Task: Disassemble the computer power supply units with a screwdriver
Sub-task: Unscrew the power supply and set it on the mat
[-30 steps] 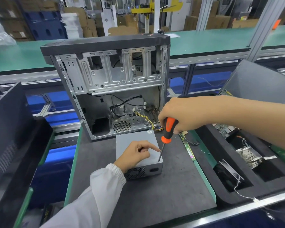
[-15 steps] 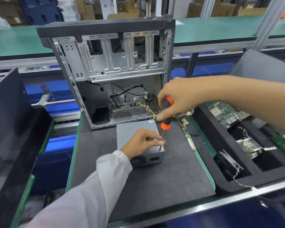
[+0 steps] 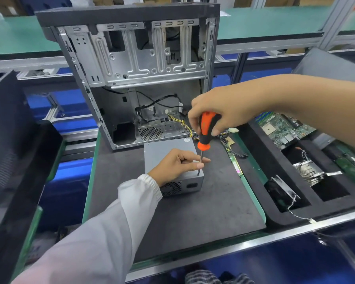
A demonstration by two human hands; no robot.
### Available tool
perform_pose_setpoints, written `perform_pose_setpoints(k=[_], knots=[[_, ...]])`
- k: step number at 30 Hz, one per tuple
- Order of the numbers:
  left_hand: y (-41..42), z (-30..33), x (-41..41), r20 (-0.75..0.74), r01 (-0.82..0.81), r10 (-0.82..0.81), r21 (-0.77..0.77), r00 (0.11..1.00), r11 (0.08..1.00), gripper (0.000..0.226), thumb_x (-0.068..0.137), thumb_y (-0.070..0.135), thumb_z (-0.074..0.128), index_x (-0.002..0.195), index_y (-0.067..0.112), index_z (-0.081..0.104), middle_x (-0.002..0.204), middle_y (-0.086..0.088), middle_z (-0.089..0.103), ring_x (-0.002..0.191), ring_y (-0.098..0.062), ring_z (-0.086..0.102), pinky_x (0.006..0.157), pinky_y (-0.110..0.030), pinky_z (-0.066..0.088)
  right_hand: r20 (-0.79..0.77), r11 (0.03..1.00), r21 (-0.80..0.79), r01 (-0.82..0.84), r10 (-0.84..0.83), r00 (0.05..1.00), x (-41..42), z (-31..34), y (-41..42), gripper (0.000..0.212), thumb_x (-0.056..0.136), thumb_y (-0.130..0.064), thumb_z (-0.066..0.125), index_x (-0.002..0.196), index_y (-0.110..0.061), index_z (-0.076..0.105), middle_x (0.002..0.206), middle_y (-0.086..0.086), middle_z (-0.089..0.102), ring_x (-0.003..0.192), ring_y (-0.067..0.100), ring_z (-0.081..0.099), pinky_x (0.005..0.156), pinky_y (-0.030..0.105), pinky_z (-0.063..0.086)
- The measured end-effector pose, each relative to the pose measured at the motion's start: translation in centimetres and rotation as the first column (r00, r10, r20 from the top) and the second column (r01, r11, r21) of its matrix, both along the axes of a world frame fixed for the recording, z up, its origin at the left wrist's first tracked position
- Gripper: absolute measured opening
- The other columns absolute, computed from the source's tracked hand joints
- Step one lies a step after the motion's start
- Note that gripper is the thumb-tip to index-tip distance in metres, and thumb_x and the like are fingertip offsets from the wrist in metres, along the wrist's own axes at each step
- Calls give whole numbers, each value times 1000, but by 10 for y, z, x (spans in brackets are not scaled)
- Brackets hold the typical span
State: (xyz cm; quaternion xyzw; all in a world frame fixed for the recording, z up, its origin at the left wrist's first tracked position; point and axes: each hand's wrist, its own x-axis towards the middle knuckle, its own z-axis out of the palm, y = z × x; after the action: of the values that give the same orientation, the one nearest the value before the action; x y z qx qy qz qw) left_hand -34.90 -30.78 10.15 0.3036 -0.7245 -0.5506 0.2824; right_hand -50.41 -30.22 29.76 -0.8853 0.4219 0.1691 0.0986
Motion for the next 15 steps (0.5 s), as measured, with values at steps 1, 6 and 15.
perform_pose_setpoints(k=[1, 6, 15], knots=[[0, 0, -1, 0, 10, -10, 5, 1000, 1000, 12, 86, 25, 70, 88, 33, 78, 76, -8, 45, 61, -38, 23, 68, -29, 24, -4, 1000, 7, -25, 25, 1000, 3, 1, 1, 30, 78, -13, 73, 98, -33, 61, 98, -14, 53, 95, 15, 55, 80, 35, 45], [-1, -5, -2, -1, -42, 42, -44, 999, 998, 5, 86, 10, 72, 87, 10, 77, 51, 4, 38, 50, -8, 23, 53, -16, 23, -38, 994, -6, 105, -105, 994, 7, 2, 2, 54, 73, -62, 68, 115, -32, 52, 79, -14, 63, 76, 12, 67, 66, 26, 45], [-2, -4, -9, 2, -100, 100, -27, 995, 995, 11, 77, 10, 81, 71, 14, 72, 54, 6, 17, 52, -11, 15, 58, -31, 15, -204, 990, -126, -55, 29, 978, 12, -1, 8, 12, 94, -28, 54, 99, -20, 61, 91, -1, 57, 84, 19, 51, 66, 29, 39]])
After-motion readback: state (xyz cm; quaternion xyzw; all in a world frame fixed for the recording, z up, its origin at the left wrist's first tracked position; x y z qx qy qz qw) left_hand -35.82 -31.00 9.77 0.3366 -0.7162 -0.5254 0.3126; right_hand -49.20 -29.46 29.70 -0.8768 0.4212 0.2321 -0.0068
